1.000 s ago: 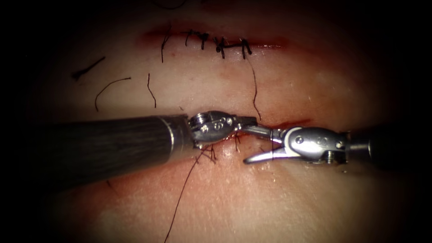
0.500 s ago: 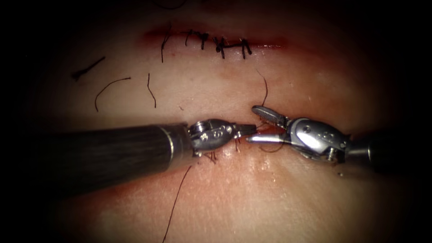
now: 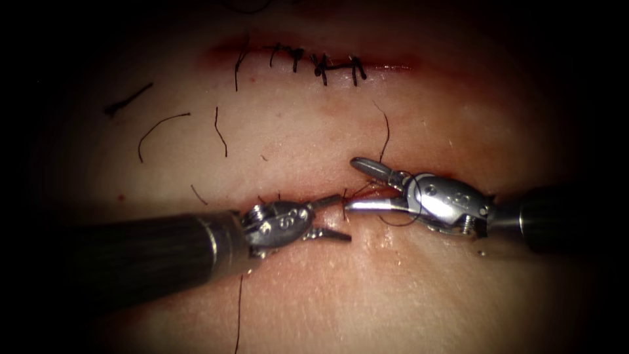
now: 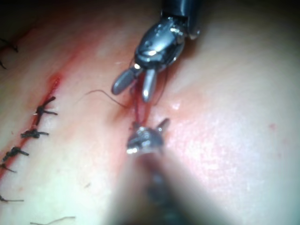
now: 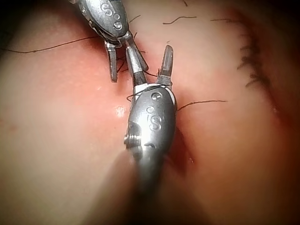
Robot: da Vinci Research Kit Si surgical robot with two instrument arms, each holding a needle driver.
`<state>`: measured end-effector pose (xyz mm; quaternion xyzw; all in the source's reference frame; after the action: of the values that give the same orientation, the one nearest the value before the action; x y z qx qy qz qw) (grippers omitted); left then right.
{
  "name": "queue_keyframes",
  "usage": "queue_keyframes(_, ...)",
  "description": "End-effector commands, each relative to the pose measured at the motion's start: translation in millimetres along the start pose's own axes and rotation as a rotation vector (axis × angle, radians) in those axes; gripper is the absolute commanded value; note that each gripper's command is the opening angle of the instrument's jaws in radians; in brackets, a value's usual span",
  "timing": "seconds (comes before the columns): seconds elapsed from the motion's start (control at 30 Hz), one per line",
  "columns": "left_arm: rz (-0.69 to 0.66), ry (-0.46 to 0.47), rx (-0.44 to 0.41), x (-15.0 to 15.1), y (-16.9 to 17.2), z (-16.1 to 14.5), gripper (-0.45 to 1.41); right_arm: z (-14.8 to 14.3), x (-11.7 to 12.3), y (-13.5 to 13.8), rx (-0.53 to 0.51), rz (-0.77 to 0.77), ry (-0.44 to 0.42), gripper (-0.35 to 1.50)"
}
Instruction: Wound Closure
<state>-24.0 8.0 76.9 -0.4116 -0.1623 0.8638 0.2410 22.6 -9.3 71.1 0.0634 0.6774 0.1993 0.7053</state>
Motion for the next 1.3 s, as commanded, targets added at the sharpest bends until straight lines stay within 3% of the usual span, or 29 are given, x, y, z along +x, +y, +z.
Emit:
queue_keyframes(0.03, -0.004, -0.001, 0.000, -0.4, 0.1, 1.1, 0.54, 0.6, -0.8, -0.5, 0.002, 0.003, 0.000, 0.61)
queue_keyframes(0.07, -0.003, -0.008, 0.003, -0.5, 0.1, 1.2, 0.36, 0.6, -0.7, -0.5, 0.002, 0.003, 0.001, 0.61)
queue_keyframes(0.13, 0.001, -0.020, -0.006, -0.9, 0.4, 1.7, 0.24, 0.5, -0.7, -0.5, 0.003, 0.004, 0.001, 0.61)
queue_keyframes(0.3, 0.002, -0.024, -0.023, -2.1, 1.1, 3.4, 0.29, 0.4, -0.6, -0.5, 0.004, 0.005, 0.001, 0.59)
queue_keyframes(0.53, -0.019, -0.022, -0.030, -2.6, -0.9, 3.7, 0.29, 0.1, -0.4, -1.0, 0.008, 0.004, -0.001, 0.59)
queue_keyframes(1.13, -0.021, -0.053, -0.034, -4.8, -0.8, 4.1, -0.11, -0.1, 0.1, -0.7, 0.009, 0.009, -0.002, 0.57)
queue_keyframes(1.3, -0.020, -0.053, -0.034, -4.9, -0.7, 4.1, -0.05, -0.5, 0.3, -0.5, 0.004, 0.011, -0.008, 0.57)
